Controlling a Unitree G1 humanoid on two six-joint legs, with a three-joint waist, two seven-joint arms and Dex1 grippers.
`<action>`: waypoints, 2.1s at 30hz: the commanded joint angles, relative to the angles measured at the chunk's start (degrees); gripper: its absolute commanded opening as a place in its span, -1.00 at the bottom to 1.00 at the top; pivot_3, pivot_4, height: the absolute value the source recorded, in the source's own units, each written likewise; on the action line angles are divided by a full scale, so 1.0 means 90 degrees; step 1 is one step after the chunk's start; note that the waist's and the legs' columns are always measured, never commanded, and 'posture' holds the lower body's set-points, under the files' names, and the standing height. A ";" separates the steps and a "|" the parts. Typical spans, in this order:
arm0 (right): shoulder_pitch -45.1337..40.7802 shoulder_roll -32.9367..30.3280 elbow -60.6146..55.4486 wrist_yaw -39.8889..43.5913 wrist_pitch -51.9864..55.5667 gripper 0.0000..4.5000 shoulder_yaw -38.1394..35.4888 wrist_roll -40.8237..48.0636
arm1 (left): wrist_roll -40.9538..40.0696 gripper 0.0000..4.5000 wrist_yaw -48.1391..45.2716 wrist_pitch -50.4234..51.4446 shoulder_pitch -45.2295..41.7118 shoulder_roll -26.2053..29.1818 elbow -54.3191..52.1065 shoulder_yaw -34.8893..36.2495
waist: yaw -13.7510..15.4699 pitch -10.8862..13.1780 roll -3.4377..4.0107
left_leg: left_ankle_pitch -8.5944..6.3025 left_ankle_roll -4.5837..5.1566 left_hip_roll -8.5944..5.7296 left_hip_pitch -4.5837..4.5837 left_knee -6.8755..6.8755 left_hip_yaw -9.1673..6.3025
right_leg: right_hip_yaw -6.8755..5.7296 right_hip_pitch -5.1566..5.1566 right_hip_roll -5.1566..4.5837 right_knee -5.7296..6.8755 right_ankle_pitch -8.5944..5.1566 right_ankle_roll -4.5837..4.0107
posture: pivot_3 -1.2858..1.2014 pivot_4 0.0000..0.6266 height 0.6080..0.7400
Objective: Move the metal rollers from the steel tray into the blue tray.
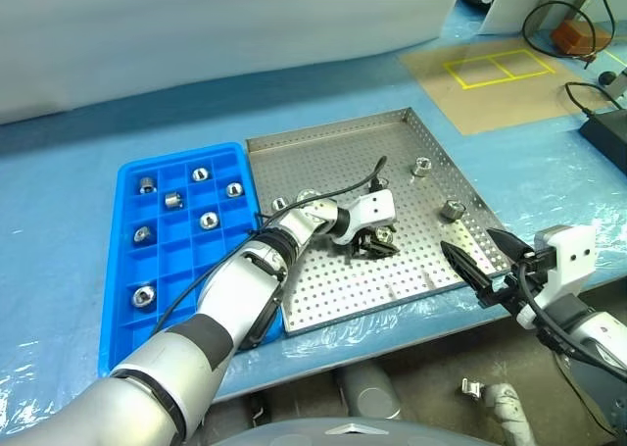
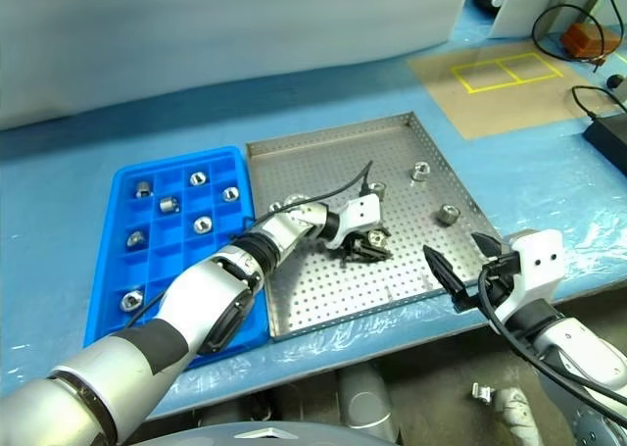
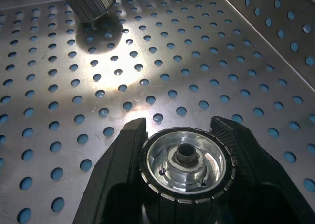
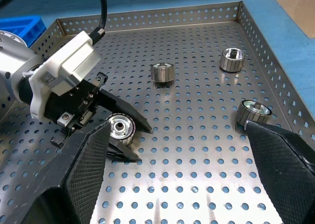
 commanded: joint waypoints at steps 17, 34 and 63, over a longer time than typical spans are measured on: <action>-0.3386 -0.0163 0.2527 0.1601 -0.0515 1.00 0.2165 -0.0739 | -0.1879 -0.22 -0.2669 0.1251 0.0954 0.2693 -0.4217 0.0922 | 0.0316 0.0010 -0.0005 | 0.0005 0.0001 0.0028 0.0007 0.0034 -0.0005 | -0.0006 -0.0017 0.0008 0.0084 0.0007 -0.0015 | -0.17 -0.52 1.00; -0.6185 0.1110 0.5999 0.4033 -0.1751 1.00 0.4052 -0.1908 | -0.3466 -0.22 -0.1166 0.4621 0.4458 0.5385 -0.9889 0.2244 | 0.2608 0.0019 0.0003 | 0.0060 -0.0090 0.0053 -0.0010 0.0011 0.0006 | -0.0032 -0.0095 0.0005 0.0235 -0.0055 -0.0122 | 0.22 -0.52 1.00; -0.5729 0.1095 0.5678 0.4061 -0.1722 1.00 0.3841 -0.2239 | -0.3149 -0.22 0.0122 0.3436 0.4445 0.4679 -0.8153 0.1522 | 0.2644 0.0014 -0.0004 | 0.0149 -0.0276 0.0164 0.0037 -0.0068 0.0000 | -0.0014 -0.0119 0.0125 0.0251 -0.0050 -0.0130 | 0.15 -0.52 1.00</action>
